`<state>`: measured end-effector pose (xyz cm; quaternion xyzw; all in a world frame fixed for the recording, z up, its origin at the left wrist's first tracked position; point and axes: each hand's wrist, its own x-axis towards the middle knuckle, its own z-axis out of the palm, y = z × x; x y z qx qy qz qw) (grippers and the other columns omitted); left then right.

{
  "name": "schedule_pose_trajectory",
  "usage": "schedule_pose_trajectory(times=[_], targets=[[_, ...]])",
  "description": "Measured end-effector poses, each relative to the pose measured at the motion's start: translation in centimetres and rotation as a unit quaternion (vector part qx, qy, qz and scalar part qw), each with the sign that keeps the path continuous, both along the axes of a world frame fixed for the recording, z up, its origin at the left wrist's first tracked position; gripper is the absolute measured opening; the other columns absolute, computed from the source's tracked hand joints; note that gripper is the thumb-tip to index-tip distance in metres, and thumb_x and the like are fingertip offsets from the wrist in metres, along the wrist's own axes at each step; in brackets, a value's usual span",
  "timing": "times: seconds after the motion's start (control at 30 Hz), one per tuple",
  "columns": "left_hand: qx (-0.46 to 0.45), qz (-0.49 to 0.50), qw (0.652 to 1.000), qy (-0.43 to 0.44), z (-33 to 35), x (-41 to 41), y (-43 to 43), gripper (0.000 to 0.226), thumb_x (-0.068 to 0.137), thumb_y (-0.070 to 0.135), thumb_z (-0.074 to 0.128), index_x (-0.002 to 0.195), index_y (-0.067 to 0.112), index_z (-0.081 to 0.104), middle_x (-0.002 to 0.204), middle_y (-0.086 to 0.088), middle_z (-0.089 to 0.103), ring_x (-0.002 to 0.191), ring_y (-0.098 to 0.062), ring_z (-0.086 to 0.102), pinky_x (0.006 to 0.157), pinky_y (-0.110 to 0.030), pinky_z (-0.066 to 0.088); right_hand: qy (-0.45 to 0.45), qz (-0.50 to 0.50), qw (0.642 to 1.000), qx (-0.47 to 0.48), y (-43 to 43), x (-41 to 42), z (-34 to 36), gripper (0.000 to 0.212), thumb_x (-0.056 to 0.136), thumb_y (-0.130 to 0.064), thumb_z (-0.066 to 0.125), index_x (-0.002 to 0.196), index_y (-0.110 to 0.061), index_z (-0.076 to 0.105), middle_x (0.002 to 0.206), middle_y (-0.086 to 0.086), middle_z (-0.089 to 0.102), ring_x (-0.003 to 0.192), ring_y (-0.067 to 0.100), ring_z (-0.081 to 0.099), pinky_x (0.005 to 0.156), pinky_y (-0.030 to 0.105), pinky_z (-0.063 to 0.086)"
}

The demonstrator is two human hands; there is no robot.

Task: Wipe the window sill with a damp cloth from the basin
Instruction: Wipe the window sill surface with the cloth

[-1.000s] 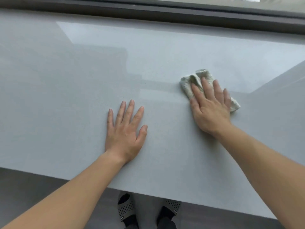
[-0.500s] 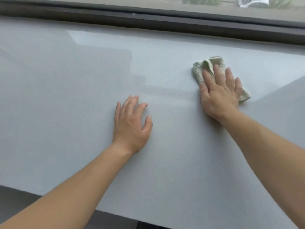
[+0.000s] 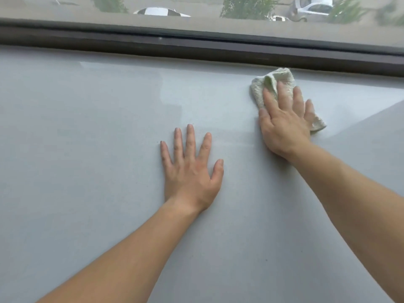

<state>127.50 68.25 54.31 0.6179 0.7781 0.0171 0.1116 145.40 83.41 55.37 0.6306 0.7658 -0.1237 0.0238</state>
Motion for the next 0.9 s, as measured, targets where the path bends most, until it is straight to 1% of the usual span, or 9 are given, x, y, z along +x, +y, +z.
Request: schedule_pose_trajectory(times=[0.1,0.2,0.37,0.47,0.6,0.7,0.73,0.8,0.9], targets=[[0.009,-0.001,1.000,0.004,-0.2,-0.1,-0.2,0.070,0.094,0.059,0.021,0.157,0.030,0.013,0.167,-0.008,-0.004,0.152,-0.030,-0.012,0.119,-0.061,-0.003,-0.001,0.138,0.990,0.009,-3.8,-1.9,0.1,0.059,0.100,-0.053,0.013,0.157,-0.042,0.009,0.168,-0.010,-0.006,0.154,0.023,-0.014,0.122,0.051,-0.009],[0.012,-0.004,1.000,0.007,-0.3,-0.1,-0.2,0.070,0.094,0.058,0.025,0.156,0.029,0.020,0.167,-0.010,0.003,0.153,-0.032,-0.006,0.119,-0.062,0.001,-0.002,0.191,0.982,-0.004,-2.4,-1.2,0.4,0.059,0.099,-0.055,0.012,0.156,-0.044,0.016,0.168,-0.015,0.000,0.154,0.019,-0.010,0.122,0.047,-0.007],[0.014,-0.006,1.000,0.013,-0.4,-0.1,0.0,0.070,0.093,0.057,0.027,0.156,0.029,0.021,0.166,-0.010,0.005,0.153,-0.031,-0.004,0.119,-0.062,0.003,0.006,0.153,0.988,0.018,3.1,-2.3,0.0,0.056,0.102,-0.055,0.014,0.157,-0.044,0.016,0.168,-0.013,0.002,0.154,0.020,-0.008,0.123,0.048,-0.006],[0.012,-0.007,1.000,0.018,-0.3,-0.1,0.0,0.070,0.093,0.057,0.026,0.156,0.028,0.020,0.166,-0.010,0.004,0.153,-0.031,-0.005,0.119,-0.062,0.003,0.005,0.146,0.989,0.014,4.5,0.9,-0.2,0.057,0.101,-0.058,0.011,0.157,-0.047,0.012,0.168,-0.015,-0.001,0.154,0.016,-0.009,0.123,0.045,-0.007],[0.004,-0.009,1.000,0.016,-0.3,0.0,0.0,0.070,0.093,0.058,0.023,0.157,0.028,0.017,0.167,-0.010,0.001,0.153,-0.030,-0.007,0.119,-0.062,0.002,-0.003,0.001,1.000,-0.004,5.0,7.4,-0.1,0.055,0.102,-0.056,0.013,0.156,-0.048,0.010,0.168,-0.014,-0.004,0.154,0.015,-0.010,0.123,0.044,-0.009],[0.001,-0.008,1.000,0.019,-0.2,0.0,0.0,0.070,0.094,0.058,0.022,0.157,0.028,0.016,0.167,-0.011,0.000,0.152,-0.030,-0.008,0.119,-0.062,0.002,0.003,-0.099,0.995,0.002,3.0,5.1,-0.1,0.055,0.103,-0.050,0.017,0.157,-0.043,0.011,0.169,-0.010,-0.003,0.154,0.020,-0.009,0.123,0.048,-0.007],[0.000,-0.008,1.000,0.020,-0.1,0.0,0.0,0.070,0.094,0.058,0.022,0.157,0.028,0.016,0.166,-0.011,0.000,0.152,-0.030,-0.008,0.119,-0.062,0.002,-0.001,-0.089,0.996,0.009,1.4,3.9,-0.2,0.055,0.103,-0.050,0.017,0.158,-0.043,0.010,0.169,-0.009,-0.005,0.154,0.022,-0.009,0.122,0.049,-0.007],[-0.002,-0.009,1.000,0.020,-0.1,0.0,0.0,0.070,0.093,0.058,0.022,0.157,0.028,0.015,0.166,-0.010,-0.001,0.152,-0.030,-0.009,0.119,-0.062,0.001,-0.005,0.017,1.000,0.020,-2.2,3.3,-0.1,0.057,0.102,-0.054,0.015,0.157,-0.044,0.006,0.168,-0.011,-0.007,0.154,0.021,-0.012,0.122,0.047,-0.009],[-0.004,-0.008,1.000,0.021,-0.1,0.0,-0.1,0.070,0.093,0.058,0.021,0.157,0.029,0.015,0.167,-0.010,-0.002,0.152,-0.030,-0.010,0.119,-0.062,0.000,-0.018,0.119,0.993,-0.001,-2.6,7.3,0.5,0.058,0.098,-0.059,0.007,0.155,-0.049,0.007,0.166,-0.018,-0.006,0.153,0.013,-0.012,0.123,0.041,-0.008]])
